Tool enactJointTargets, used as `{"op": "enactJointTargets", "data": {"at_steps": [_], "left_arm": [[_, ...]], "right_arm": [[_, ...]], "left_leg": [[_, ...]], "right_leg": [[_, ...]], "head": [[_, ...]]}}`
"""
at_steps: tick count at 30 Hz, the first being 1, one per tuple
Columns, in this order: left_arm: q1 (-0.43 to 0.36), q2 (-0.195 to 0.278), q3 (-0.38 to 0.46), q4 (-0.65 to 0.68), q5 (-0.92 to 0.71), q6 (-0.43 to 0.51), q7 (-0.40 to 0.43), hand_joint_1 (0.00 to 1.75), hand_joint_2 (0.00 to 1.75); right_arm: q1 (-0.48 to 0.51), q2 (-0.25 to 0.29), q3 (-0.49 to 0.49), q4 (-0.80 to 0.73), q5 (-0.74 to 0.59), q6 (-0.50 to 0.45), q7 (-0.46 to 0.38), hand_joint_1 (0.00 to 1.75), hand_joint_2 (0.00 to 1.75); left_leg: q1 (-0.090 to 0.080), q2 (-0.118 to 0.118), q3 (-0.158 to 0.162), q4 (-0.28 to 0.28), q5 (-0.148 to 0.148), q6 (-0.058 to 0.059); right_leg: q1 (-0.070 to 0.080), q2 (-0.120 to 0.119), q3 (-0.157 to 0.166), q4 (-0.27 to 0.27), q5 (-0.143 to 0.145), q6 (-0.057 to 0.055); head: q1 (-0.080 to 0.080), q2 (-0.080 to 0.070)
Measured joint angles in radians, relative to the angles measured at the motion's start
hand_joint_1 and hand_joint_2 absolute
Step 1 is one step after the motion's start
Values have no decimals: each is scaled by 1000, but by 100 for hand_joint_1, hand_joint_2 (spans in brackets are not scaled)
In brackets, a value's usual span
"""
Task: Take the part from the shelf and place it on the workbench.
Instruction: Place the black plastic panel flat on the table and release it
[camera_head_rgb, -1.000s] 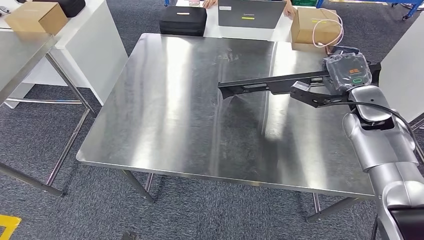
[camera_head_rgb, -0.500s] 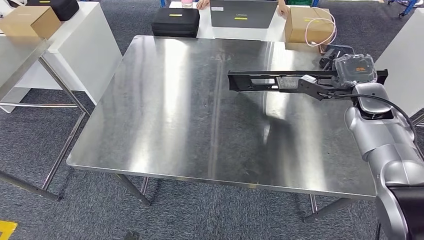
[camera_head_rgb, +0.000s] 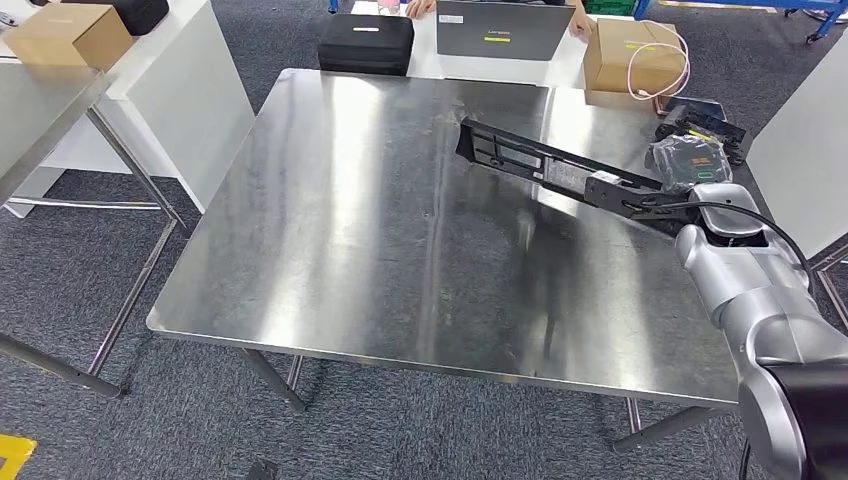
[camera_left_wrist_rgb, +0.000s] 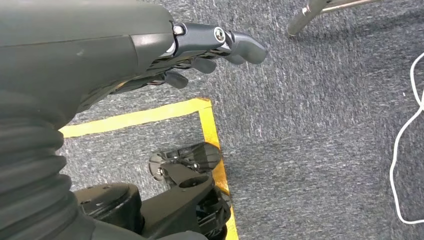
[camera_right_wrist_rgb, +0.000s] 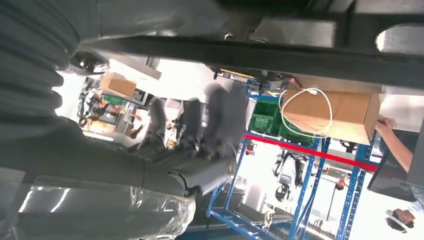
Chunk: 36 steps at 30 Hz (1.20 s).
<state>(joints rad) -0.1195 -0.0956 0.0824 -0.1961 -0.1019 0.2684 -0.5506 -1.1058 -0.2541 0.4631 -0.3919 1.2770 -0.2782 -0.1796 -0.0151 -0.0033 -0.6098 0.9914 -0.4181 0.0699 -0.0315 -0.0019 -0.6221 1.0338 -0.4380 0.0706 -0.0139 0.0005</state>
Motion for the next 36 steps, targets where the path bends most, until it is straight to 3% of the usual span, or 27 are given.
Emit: {"op": "enactJointTargets", "data": {"at_steps": [1,5,7,9,10,11,12,14,16,18,20,22,24,25,26,27,29,30,32,34,36], "left_arm": [[0,0,0,0,0,2,5,0,0],[0,1,0,0,-6,11,81,0,0],[0,1,0,0,-11,13,124,0,0],[1,1,0,0,-13,2,148,0,0],[1,1,0,0,-14,-7,153,0,0],[2,1,0,0,-15,-15,156,0,0],[1,1,0,0,-17,-22,160,0,0],[0,1,0,0,-22,-31,168,0,0],[0,2,0,0,-26,-42,171,0,0],[0,2,-1,1,-29,-49,172,0,0],[0,2,-2,1,-30,-54,171,0,0],[-2,1,-3,0,-31,-58,170,0,0],[-2,1,-4,0,-32,-59,171,0,0],[-2,1,-4,0,-33,-59,172,0,0],[-1,1,-4,1,-33,-59,172,0,0],[-1,1,-4,1,-33,-60,172,0,0],[-1,1,-4,1,-33,-65,172,0,0],[-2,1,-5,1,-33,-67,172,0,0],[-2,1,-5,1,-33,-71,172,0,0],[-1,2,-5,1,-33,-73,172,0,0],[-1,3,-5,1,-33,-75,172,0,0]], "right_arm": [[0,2,0,3,0,1,-1,0,0],[0,15,0,11,5,14,-3,0,0],[-3,23,0,12,7,24,-1,0,0],[-4,28,0,14,8,31,1,0,0],[-4,30,0,16,9,34,1,0,0],[-4,31,0,17,9,36,2,0,0],[-4,32,0,18,9,38,2,0,0],[-4,33,0,19,9,45,2,0,0],[-7,33,0,19,8,53,2,0,0],[-8,33,0,20,8,59,2,0,0],[-9,32,0,20,8,63,2,0,0],[-10,29,-1,21,8,68,3,0,0],[-9,27,-1,24,8,74,4,0,0],[-7,26,-1,26,9,77,6,0,0],[-5,26,-1,29,9,80,7,0,0],[-4,26,-1,30,9,82,7,0,0],[-3,26,-1,32,10,84,8,0,0],[-5,26,-1,33,10,84,8,0,0],[-7,26,-2,33,10,86,9,0,0],[-7,26,-2,34,10,87,10,0,0],[-8,27,-2,34,10,87,11,0,0]], "left_leg": [[-2,0,-3,6,-4,-5],[1,0,-14,27,-20,-20],[8,0,-50,108,-69,-35],[17,0,-115,240,-128,-47],[20,1,-140,287,-140,-49],[22,1,-148,299,-133,-50],[24,1,-137,271,-109,-48],[24,0,-70,134,-43,-38],[18,-1,-19,35,-10,-28],[12,-1,-14,21,-8,-24],[13,1,-8,9,0,-11],[14,3,-4,-5,11,4],[10,2,-9,-5,15,10],[8,2,-11,-5,16,11],[7,1,-13,-4,17,13],[5,1,-14,-4,19,13],[3,1,-16,0,20,12],[0,1,-17,3,19,9],[-5,1,-22,8,20,2],[-6,0,-25,9,23,-6],[-2,0,-38,34,3,-18]], "right_leg": [[0,0,13,-25,8,-5],[-3,4,16,-30,13,-29],[-7,4,19,-32,13,-39],[-5,4,20,-31,12,-43],[-4,4,20,-31,11,-43],[-4,5,20,-31,11,-43],[-3,5,21,-31,11,-43],[-3,6,23,-31,11,-43],[1,7,23,-33,12,-40],[3,6,22,-36,14,-33],[4,5,17,-31,9,-24],[7,4,-16,38,-31,-28],[7,3,-77,175,-93,-40],[7,3,-103,233,-114,-40],[7,3,-112,257,-120,-36],[7,3,-97,237,-108,-28],[6,2,-20,99,-62,-14],[8,2,22,27,-40,-12],[12,3,58,-39,-22,-21],[12,4,57,-40,-15,-33],[4,4,57,-43,-9,-44]], "head": [[0,0],[-1,0],[-3,0],[-4,0],[-5,0],[-5,0],[-5,0],[-5,0],[-4,0],[-4,0],[-3,0],[-2,0],[-1,0],[-1,0],[-1,0],[-1,0],[-1,0],[-1,0],[-2,0],[-3,0],[-4,0]]}}
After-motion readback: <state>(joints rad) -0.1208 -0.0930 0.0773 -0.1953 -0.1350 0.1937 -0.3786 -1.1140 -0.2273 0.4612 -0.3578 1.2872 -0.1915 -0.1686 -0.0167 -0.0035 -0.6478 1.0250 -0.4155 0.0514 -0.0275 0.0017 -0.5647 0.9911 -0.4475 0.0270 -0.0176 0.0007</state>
